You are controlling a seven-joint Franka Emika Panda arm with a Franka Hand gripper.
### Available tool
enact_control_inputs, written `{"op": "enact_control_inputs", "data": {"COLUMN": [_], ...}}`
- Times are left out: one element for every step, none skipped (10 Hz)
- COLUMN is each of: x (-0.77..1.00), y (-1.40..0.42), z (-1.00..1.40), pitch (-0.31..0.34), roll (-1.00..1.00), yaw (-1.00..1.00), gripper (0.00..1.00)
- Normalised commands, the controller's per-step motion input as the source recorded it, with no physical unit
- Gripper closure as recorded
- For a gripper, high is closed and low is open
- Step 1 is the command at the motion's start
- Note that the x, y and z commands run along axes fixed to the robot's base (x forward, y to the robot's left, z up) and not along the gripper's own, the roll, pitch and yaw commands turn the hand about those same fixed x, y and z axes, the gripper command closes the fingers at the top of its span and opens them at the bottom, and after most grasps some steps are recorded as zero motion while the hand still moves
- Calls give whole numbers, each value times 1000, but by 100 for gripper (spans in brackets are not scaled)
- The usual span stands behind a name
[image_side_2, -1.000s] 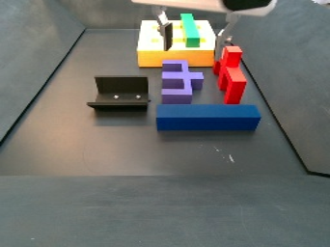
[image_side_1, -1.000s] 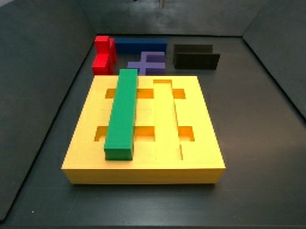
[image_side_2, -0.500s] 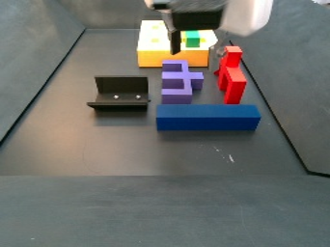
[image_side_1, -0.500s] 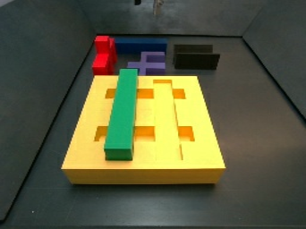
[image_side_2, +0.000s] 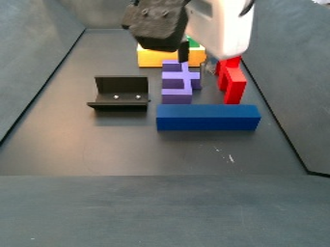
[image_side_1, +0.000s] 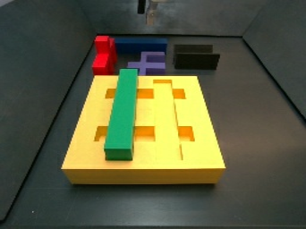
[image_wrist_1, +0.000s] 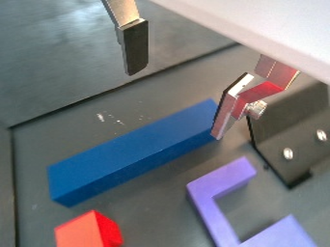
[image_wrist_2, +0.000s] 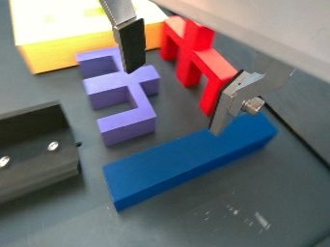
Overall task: Pick up the blue object. Move up. Move to above the board. Insert the blue object.
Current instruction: Pick up the blue object.
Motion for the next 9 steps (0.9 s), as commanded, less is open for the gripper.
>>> {"op": "enact_control_inputs", "data": {"x": [-231,-443,-494,-460,-220,237,474,306,94], "y": [0,157,251,277,154,0,0,31,97], "z": [-300,-314,-360,-394,-366,-357,-331,-329,-311], "pitch": [0,0,-16,0,0,71,157,141,107], "roll": [-31,-113,-80,0,0,50,99,71,21], "yaw": [-897,-637,-563,-563,-431,-60,0,0,0], "gripper": [0,0,0,0,0,0,0,0,0]}}
